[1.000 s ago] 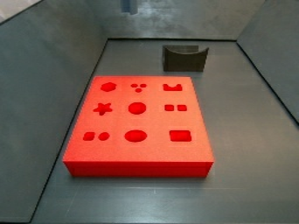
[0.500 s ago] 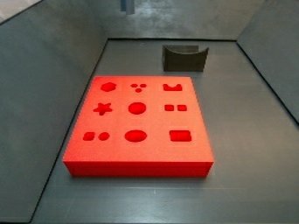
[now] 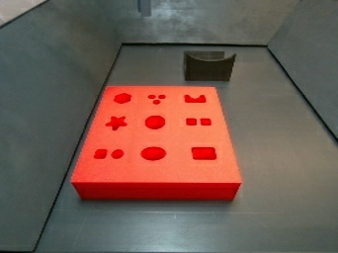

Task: Pick up the arch object. Move up. Rotate the arch object. Move to above the board. Insert the arch object.
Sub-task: Rotate the arch object.

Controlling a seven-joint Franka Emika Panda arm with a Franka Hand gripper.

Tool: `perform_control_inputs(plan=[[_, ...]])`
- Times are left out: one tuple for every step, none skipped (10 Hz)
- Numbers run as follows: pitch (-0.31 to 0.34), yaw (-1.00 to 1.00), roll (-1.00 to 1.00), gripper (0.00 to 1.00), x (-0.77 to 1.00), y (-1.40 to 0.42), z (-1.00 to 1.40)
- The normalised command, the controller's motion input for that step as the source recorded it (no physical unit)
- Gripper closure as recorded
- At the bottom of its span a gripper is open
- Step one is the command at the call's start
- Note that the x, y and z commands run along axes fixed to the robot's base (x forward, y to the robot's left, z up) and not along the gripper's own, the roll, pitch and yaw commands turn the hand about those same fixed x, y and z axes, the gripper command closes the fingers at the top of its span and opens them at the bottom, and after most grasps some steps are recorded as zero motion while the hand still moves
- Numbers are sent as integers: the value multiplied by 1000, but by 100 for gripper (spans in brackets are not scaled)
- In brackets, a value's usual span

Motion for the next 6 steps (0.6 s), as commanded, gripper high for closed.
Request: perform_control_inputs(plan=[[20,-1000,-17,100,57,1,-15],[23,-1000,-19,100,53,9,-16],[24,-1000,-20,100,50,11,-17],[27,-1000,-21,100,49,12,-18],[28,-1000,-22,100,49,12,-18],[31,-1000,-25,100,47,13,-18]])
